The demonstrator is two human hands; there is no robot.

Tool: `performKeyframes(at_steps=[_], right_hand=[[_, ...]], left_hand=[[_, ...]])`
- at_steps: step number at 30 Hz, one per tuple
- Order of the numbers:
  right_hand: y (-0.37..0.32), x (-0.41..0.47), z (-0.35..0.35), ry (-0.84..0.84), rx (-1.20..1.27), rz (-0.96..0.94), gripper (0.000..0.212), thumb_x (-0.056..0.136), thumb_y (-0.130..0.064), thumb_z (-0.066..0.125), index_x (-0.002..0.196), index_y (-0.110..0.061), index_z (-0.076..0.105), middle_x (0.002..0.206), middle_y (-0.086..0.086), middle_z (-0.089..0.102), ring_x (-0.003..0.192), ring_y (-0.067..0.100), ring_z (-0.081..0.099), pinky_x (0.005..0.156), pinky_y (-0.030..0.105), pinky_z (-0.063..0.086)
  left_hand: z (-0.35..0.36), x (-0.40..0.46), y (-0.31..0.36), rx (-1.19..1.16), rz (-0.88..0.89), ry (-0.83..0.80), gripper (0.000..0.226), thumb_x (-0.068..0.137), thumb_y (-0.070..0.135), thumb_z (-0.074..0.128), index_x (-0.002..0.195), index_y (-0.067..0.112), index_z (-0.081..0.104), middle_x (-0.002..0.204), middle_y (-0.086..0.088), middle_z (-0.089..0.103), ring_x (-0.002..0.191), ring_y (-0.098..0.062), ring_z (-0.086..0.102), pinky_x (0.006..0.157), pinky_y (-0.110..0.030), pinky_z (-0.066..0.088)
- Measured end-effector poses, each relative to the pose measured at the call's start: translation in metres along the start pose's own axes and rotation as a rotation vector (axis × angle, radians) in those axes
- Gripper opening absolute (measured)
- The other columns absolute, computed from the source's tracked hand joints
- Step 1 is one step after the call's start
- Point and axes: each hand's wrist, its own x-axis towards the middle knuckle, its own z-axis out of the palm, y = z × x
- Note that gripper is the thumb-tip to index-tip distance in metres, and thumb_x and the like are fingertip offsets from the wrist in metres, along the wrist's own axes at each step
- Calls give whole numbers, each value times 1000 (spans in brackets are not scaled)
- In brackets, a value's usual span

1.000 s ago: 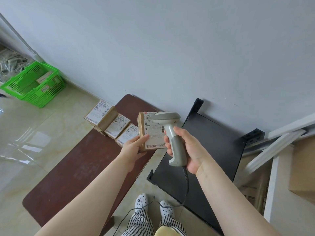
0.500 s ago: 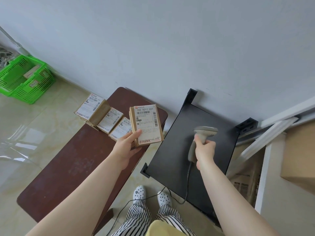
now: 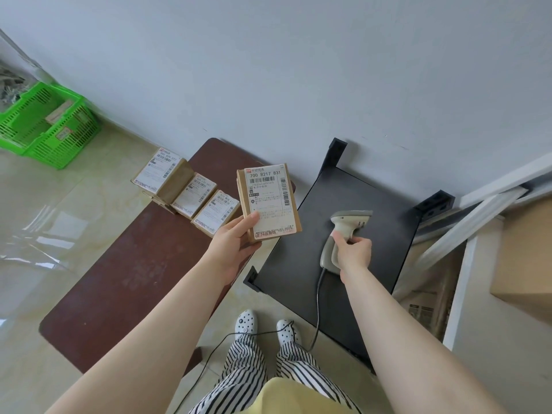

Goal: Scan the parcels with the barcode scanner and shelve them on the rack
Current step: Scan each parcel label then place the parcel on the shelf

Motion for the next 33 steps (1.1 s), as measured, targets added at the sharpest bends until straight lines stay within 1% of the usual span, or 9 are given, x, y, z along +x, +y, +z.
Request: performKeyframes(at_steps=[5, 7, 9, 14, 16, 19, 24, 29, 33], right_hand=[[3, -6, -7, 27, -98, -41, 56, 89, -36, 72, 126, -5, 44, 117, 9, 55, 102, 31, 54, 84, 37, 43], [1, -11, -8, 116, -182, -132, 56, 89, -34, 71, 129, -4, 46, 132, 15, 53, 120, 36, 52, 94, 42, 44], [-7, -24, -8, 140, -178, -262, 49, 90, -35, 67, 126, -4, 52, 128, 14, 56, 121, 35, 52, 97, 41, 43], [-19, -96, -14, -350, 58, -461, 39, 97, -40, 61, 124, -14, 54, 112, -5, 61, 98, 3, 57, 86, 25, 44], [-12, -122, -20, -562, 11, -460, 45, 98, -42, 58, 132, -13, 51, 119, -5, 62, 107, 4, 58, 93, 25, 46], [9, -148, -36, -676, -44, -421, 52, 97, -48, 56, 137, -16, 52, 127, -4, 64, 119, 11, 58, 101, 34, 48], [73, -189, -76, -732, -77, -376, 29, 97, -47, 55, 117, -29, 66, 116, -5, 72, 112, 18, 65, 99, 36, 53], [162, -227, -122, -683, -119, -247, 52, 87, -54, 62, 125, -20, 66, 118, 0, 72, 113, 22, 65, 101, 38, 53], [204, -236, -168, -618, -74, -178, 52, 85, -50, 66, 122, -14, 67, 119, 10, 71, 99, 20, 66, 87, 29, 53]], left_hand=[[5, -20, -3, -49, 77, 14, 12, 100, 25, 60, 108, 22, 69, 91, 6, 79, 89, -10, 73, 95, -35, 53], [7, -28, -4, -70, 112, 17, 13, 100, 24, 60, 110, 21, 67, 91, 7, 79, 86, -9, 75, 89, -32, 55], [9, -37, -7, -81, 148, 20, 14, 100, 24, 60, 112, 21, 67, 91, 7, 79, 82, -6, 76, 80, -27, 57], [8, -64, -26, -29, 201, 18, 14, 99, 28, 62, 111, 24, 69, 96, 6, 79, 86, -8, 75, 86, -29, 54], [4, -77, -34, 10, 215, 6, 16, 99, 30, 62, 111, 24, 70, 99, 4, 79, 95, -13, 74, 93, -33, 53], [-7, -98, -49, 54, 207, -14, 26, 96, 34, 65, 119, 21, 70, 108, -1, 78, 110, -21, 71, 102, -39, 52], [-39, -141, -100, 138, 145, -108, 33, 94, 37, 67, 122, 19, 69, 107, -1, 78, 109, -18, 69, 98, -37, 54], [-63, -187, -173, 205, -27, -197, 25, 96, 37, 64, 114, 20, 69, 91, 6, 77, 100, -15, 66, 103, -43, 51], [-49, -215, -211, 278, -111, -277, 50, 79, 48, 71, 121, 22, 67, 93, 9, 77, 106, -14, 64, 110, -49, 43]])
